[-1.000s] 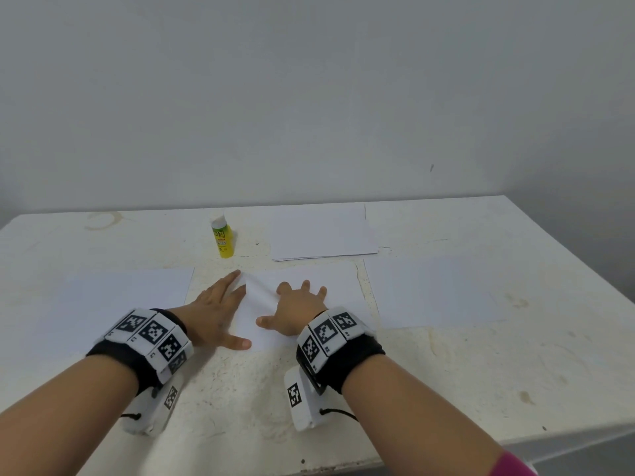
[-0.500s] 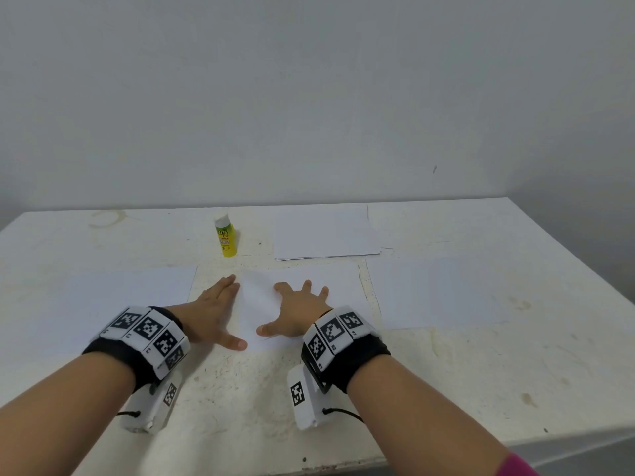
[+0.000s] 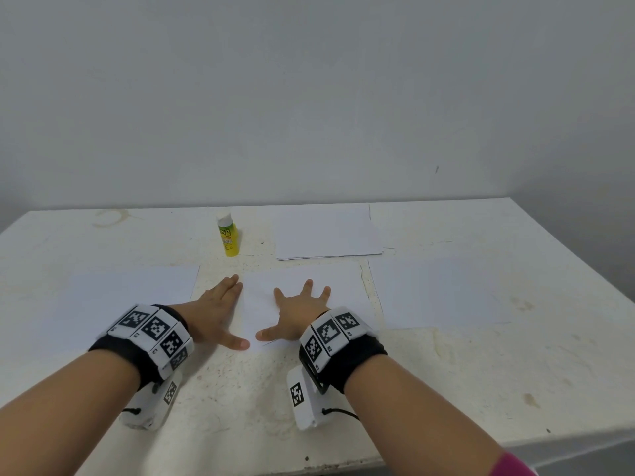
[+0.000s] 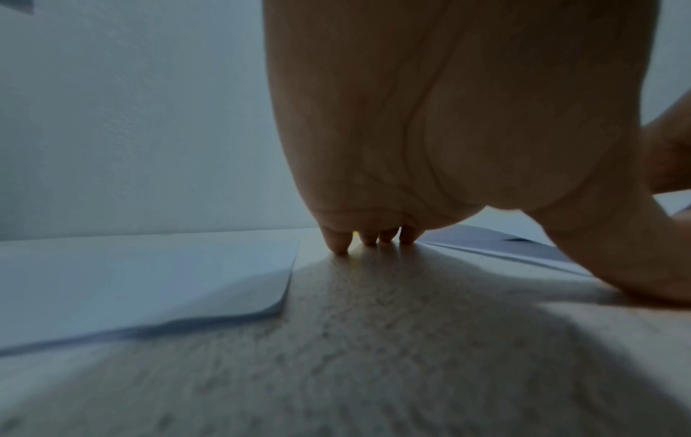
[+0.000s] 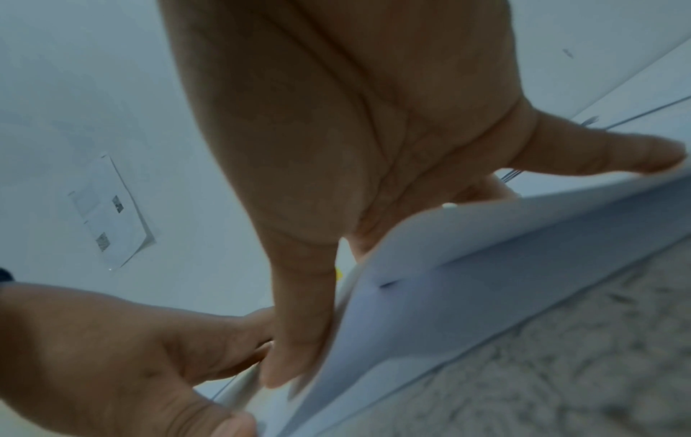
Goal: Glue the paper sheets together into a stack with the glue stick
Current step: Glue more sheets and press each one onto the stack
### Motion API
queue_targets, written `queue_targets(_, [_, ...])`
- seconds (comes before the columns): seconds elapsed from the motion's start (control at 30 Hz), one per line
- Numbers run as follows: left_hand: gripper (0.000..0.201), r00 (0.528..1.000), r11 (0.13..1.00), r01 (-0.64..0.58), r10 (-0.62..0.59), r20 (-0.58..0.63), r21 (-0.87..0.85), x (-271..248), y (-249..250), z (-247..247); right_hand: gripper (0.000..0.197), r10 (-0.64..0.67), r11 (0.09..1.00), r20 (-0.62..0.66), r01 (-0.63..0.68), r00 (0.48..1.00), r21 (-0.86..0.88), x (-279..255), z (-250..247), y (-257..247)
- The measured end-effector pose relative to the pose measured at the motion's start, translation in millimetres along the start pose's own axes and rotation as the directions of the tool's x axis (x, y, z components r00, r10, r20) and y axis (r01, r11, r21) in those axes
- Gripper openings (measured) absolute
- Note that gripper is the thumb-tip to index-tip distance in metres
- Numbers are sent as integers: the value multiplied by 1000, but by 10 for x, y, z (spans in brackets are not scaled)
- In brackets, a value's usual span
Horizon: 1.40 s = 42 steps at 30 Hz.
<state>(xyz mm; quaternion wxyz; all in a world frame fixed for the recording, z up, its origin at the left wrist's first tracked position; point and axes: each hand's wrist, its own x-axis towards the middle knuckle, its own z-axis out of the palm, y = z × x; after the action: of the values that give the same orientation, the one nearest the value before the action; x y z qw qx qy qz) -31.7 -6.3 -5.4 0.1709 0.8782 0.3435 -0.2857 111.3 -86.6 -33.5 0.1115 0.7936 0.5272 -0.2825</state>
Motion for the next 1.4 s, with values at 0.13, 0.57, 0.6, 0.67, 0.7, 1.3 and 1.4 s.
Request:
queue_targets(0.13, [162, 999, 999, -18, 16, 38, 37, -19, 22, -27, 91, -8, 1000, 0, 8, 1000, 10, -49, -30, 16])
queue_targets(0.57, [85, 997, 991, 29, -37, -64, -131, 48, 4, -60, 68, 72, 997, 55, -71, 996, -14, 4, -62, -24])
queue_targets(0.6, [89, 995, 990, 12, -26, -96, -139, 59, 22, -56, 69, 78, 997, 56, -77, 995, -11, -7, -69, -25])
queue_targets(0.67, [107, 991, 991, -11, -7, -133, -135, 89, 54, -34, 70, 77, 997, 41, -77, 996, 2, -48, -93, -21])
queue_targets(0.7, [120, 992, 994, -19, 5, -128, -104, 103, 68, -27, 69, 73, 997, 34, -73, 997, 5, -70, -104, -28])
queue_targets(1.3, [127, 1000, 989, -2, 5, -21, 148, 153, 132, 26, 89, -245, 955, 41, 249, 969, -163, -102, -390, 227])
queue_targets(1.4, [139, 1000, 989, -6, 5, 3, 148, 131, 141, 7, 88, -194, 970, 75, 202, 978, -133, -51, -429, 516])
